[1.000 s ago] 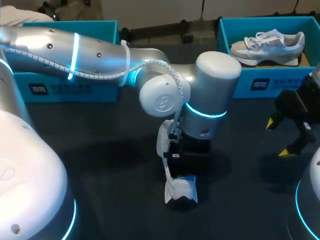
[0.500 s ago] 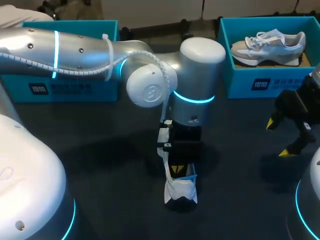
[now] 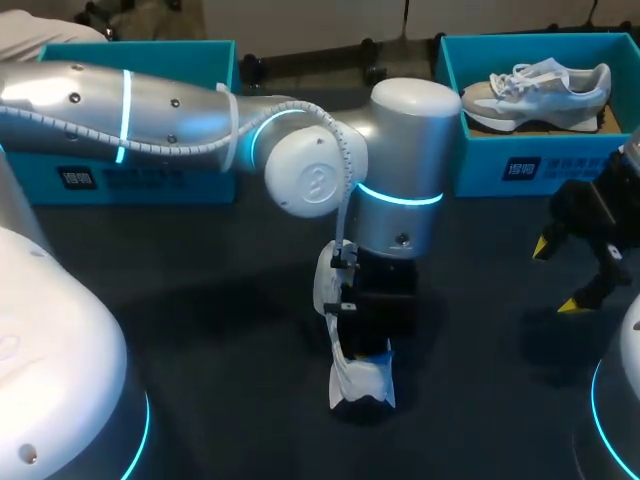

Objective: Take the shoe out of the shoebox, open the shoe tongue, remove and reinsert the insole, then place the shoe into the shoebox

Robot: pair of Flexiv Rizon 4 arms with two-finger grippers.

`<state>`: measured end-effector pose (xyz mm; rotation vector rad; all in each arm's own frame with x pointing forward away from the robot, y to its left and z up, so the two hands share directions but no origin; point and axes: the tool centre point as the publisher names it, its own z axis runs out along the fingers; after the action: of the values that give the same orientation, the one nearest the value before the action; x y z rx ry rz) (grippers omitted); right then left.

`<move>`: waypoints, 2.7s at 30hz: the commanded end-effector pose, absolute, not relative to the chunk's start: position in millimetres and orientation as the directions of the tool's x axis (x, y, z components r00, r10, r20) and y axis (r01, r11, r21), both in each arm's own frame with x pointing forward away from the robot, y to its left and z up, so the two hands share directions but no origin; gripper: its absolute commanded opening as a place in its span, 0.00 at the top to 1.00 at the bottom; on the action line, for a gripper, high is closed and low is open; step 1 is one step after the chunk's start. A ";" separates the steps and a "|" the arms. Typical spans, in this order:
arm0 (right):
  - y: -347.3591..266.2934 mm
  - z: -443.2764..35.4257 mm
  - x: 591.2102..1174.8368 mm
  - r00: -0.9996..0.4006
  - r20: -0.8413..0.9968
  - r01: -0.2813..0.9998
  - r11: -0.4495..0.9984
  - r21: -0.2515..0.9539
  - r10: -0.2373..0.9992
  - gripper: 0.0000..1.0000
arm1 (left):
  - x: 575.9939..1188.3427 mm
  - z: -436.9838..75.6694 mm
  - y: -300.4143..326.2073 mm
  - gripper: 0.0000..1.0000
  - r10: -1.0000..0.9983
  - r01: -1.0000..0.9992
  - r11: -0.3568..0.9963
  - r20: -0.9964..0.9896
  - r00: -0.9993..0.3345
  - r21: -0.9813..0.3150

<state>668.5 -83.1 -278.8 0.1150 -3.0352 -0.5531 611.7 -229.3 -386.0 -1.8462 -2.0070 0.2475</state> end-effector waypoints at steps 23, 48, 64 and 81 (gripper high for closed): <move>-82.7 -279.5 668.3 -0.996 0.039 -0.063 0.934 0.352 -0.082 0.00 | 687.9 -411.9 -185.8 1.00 0.966 0.956 0.232 0.161 -0.204 -0.182; -82.7 -279.5 668.3 -0.996 0.039 -0.063 0.934 0.352 -0.082 0.00 | 626.2 -318.3 -221.4 1.00 0.992 0.900 0.124 0.073 -0.103 -0.418; -82.7 -279.5 668.3 -0.996 0.039 -0.063 0.934 0.352 -0.082 0.00 | 611.4 -348.2 -229.2 1.00 0.992 0.844 0.127 0.074 -0.103 -0.522; -82.7 -279.5 668.3 -0.996 0.039 -0.063 0.934 0.352 -0.082 0.00 | 596.4 -422.8 -224.9 1.00 0.986 0.856 0.151 0.137 -0.095 -0.494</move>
<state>668.2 -83.4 -278.7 0.1148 -3.0358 -0.5536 602.3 -217.6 -404.8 -1.7520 -2.0048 0.4337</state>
